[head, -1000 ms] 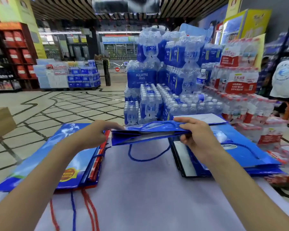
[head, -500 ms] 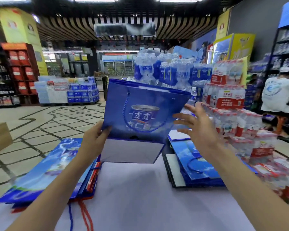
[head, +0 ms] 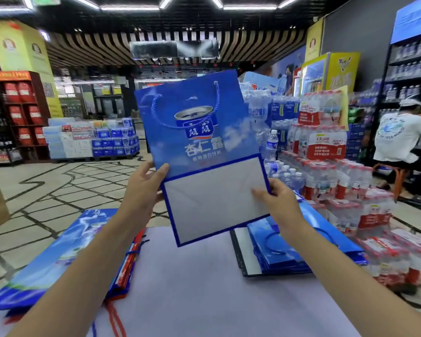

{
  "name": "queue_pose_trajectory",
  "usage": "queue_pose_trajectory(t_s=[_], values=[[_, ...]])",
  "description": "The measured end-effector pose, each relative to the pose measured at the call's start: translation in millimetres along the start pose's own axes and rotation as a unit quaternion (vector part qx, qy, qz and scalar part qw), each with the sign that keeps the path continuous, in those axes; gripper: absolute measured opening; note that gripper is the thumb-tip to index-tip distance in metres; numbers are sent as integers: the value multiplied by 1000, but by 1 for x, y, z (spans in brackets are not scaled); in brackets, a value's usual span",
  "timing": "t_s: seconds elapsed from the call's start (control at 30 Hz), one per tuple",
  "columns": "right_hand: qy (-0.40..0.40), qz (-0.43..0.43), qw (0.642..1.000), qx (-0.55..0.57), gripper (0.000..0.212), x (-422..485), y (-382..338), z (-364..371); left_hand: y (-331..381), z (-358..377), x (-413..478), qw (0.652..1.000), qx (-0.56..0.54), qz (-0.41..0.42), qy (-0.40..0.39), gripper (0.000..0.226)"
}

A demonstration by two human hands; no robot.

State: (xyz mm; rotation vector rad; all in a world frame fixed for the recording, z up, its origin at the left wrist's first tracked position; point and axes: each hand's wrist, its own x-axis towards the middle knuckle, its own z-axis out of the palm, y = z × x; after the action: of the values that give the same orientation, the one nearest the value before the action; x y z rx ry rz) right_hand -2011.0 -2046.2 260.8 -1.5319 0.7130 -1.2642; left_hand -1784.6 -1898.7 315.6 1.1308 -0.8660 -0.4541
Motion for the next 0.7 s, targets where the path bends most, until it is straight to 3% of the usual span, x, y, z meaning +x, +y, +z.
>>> queue_pose_trajectory(t_s=[0.2, 0.33, 0.43, 0.57, 0.63, 0.7], values=[[92, 74, 990, -71, 7, 23, -6, -73, -27, 74, 0, 989, 74, -77, -97, 37], [90, 138, 968, -189, 18, 20, 11, -135, -84, 121, -20, 972, 124, -140, -141, 17], [75, 147, 926, -340, 20, 9, 27, -167, -132, 146, -33, 956, 180, -183, -145, 13], [45, 155, 883, -442, 50, 1, 49, -184, -167, 162, -41, 951, 265, -130, -93, 11], [33, 181, 881, -435, 42, -2, 56, -185, -172, 167, -45, 942, 316, -86, -78, 5], [26, 205, 891, -405, 32, -3, 63, -182, -178, 170, -48, 932, 354, -47, -61, 15]])
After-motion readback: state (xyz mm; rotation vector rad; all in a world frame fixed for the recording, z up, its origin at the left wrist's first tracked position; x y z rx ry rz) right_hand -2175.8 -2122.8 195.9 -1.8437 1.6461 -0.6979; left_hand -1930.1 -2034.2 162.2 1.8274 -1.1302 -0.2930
